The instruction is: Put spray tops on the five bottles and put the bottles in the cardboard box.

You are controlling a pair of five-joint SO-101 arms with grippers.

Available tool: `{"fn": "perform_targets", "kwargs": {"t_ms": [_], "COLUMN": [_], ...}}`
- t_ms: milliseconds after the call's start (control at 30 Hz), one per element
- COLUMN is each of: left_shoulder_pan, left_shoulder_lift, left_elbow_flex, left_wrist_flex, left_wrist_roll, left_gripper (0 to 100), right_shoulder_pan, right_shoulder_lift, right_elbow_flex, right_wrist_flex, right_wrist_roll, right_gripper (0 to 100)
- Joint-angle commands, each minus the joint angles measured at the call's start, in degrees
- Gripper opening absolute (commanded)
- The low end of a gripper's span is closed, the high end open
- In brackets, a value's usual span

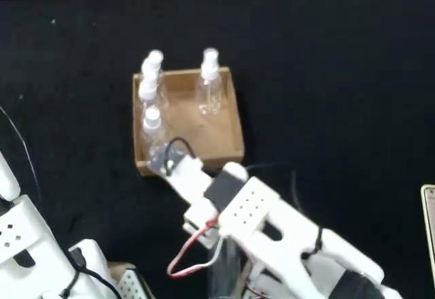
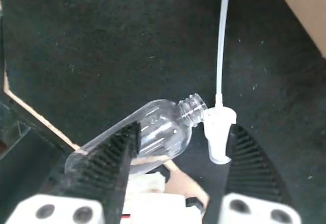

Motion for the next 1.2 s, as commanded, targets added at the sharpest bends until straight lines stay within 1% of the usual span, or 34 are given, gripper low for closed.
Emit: {"fn": "perform_targets", "kwargs": {"t_ms": [0, 100, 200, 333, 433, 500, 533, 700, 767, 867, 933, 1167], "left_shoulder_pan": [-0.4, -0.4, -0.4, -0.4, -0.4, -0.4, -0.4, -0.4, -0.4, -0.4, -0.4, -0.4], "left_shoulder_lift": [0.2, 0.2, 0.2, 0.2, 0.2, 0.2, 0.2, 0.2, 0.2, 0.2, 0.2, 0.2], "left_elbow_flex": [-0.8, -0.8, -0.8, -0.8, -0.8, -0.8, -0.8, -0.8, -0.8, -0.8, -0.8, -0.8], "left_wrist_flex": [-1.1, -1.1, -1.1, -1.1, -1.1, -1.1, -1.1, -1.1, -1.1, -1.1, -1.1, -1.1], "left_wrist_roll": [0.7, 0.7, 0.7, 0.7, 0.7, 0.7, 0.7, 0.7, 0.7, 0.7, 0.7, 0.7], "left_gripper": [27, 27, 27, 27, 27, 27, 27, 27, 27, 27, 27, 27], "right_shoulder_pan": [1.5, 3.3, 7.7, 14.9, 17.2, 16.4, 15.2, 5.1, 1.8, -2.3, -4.3, -7.6], "right_shoulder_lift": [-1.6, -1.8, -1.9, -2.0, -1.9, -2.0, -2.0, -1.6, -1.7, -1.9, -1.6, -1.5], "right_elbow_flex": [0.0, 1.9, 3.3, 3.4, 3.3, 2.4, 1.6, 1.2, 2.1, 3.3, 3.8, 5.3], "right_wrist_flex": [-0.7, -2.3, -3.8, -3.3, -1.2, 0.4, 1.0, 0.7, -0.6, -3.9, -4.8, -5.0], "right_wrist_roll": [4.7, 6.6, 9.8, 19.7, 27.5, 30.2, 29.9, 25.0, 24.0, 24.4, 24.4, 24.4], "right_gripper": [20.9, 19.8, 19.8, 19.8, 19.8, 19.8, 19.8, 19.3, 14.9, 6.4, 4.0, 3.9]}}
